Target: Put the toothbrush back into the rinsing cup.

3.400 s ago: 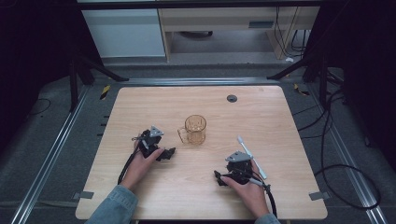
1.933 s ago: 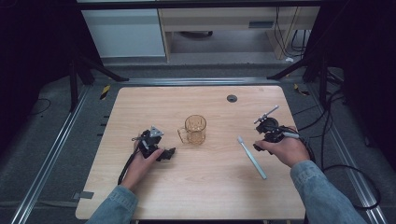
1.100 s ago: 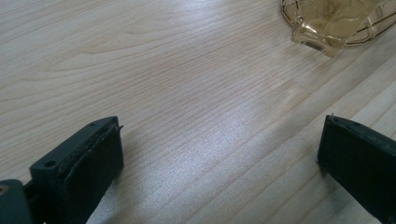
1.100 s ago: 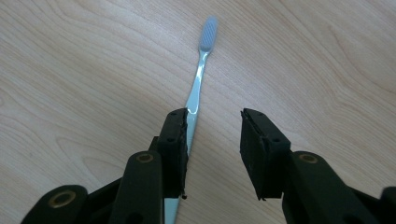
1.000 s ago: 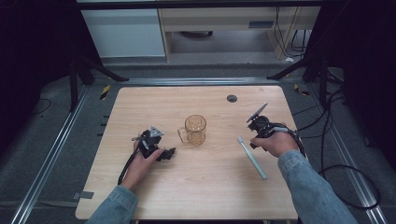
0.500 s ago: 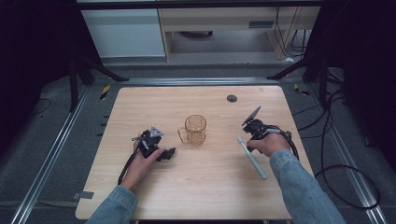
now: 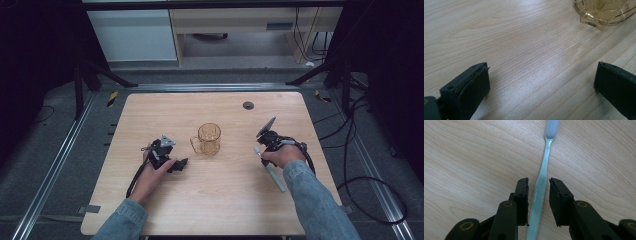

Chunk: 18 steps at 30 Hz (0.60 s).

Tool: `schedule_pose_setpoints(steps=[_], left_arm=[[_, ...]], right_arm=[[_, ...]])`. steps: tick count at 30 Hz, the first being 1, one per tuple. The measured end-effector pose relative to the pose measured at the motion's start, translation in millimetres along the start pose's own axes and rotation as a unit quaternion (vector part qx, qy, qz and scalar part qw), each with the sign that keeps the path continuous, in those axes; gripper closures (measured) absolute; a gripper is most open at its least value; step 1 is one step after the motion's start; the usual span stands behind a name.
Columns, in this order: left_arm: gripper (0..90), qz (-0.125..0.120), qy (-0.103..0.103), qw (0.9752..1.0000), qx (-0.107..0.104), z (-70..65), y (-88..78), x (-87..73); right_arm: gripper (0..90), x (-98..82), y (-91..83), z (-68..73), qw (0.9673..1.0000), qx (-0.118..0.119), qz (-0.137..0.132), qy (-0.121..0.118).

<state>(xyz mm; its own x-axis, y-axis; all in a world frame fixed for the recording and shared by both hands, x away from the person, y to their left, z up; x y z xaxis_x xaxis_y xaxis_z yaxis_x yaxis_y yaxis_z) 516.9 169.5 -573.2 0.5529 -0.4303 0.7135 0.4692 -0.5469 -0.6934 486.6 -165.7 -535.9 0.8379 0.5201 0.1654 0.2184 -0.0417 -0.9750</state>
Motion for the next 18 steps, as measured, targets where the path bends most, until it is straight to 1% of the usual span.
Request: schedule_pose_setpoints(steps=[4,9,11,14,16,17,18], left_arm=[[0.0,0.000,0.000,1.0000,0.000,0.0,0.0,0.0],[0.0,0.000,0.000,1.0000,0.000,0.0,0.1,0.0],[0.0,0.000,0.000,1.0000,0.000,0.0,0.1,0.0],[0.0,0.000,0.000,1.0000,0.000,0.0,0.0,0.0],[0.0,0.000,0.000,1.0000,0.000,0.0,0.1,0.1],[0.0,0.000,0.000,1.0000,0.000,0.0,0.1,0.0],[0.0,0.000,0.000,1.0000,0.000,0.0,0.0,0.0]], right_arm=[[68.9,-0.7,3.8,-1.2,1.0000,-0.003,0.004,-0.001],[69.7,0.2,7.1,0.1,1.0000,0.002,0.009,0.003],[70.1,1.1,8.6,-0.3,1.0000,0.002,0.007,-0.001],[70.9,1.6,10.6,0.0,0.9999,0.001,0.014,0.003],[71.4,2.3,12.7,-1.3,0.9999,0.001,0.014,0.001],[71.8,2.2,13.6,-1.8,0.9998,0.001,0.017,0.002],[72.2,2.4,14.3,-1.5,0.9997,0.002,0.021,0.008]])
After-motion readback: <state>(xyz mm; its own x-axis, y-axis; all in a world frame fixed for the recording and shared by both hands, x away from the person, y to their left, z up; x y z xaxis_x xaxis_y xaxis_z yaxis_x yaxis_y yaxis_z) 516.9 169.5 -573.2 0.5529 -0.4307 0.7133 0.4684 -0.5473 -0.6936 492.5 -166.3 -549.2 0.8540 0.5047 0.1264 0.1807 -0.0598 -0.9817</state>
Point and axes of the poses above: each handheld gripper's, and its own axes: y roughly forward along the jaws, x roughly out of its top, z roughly to its left, the point moved 9 cm from there along y, roughly forward along the jaws, and after that the axes turned 10 degrees about -x, right-handed, at the moved point
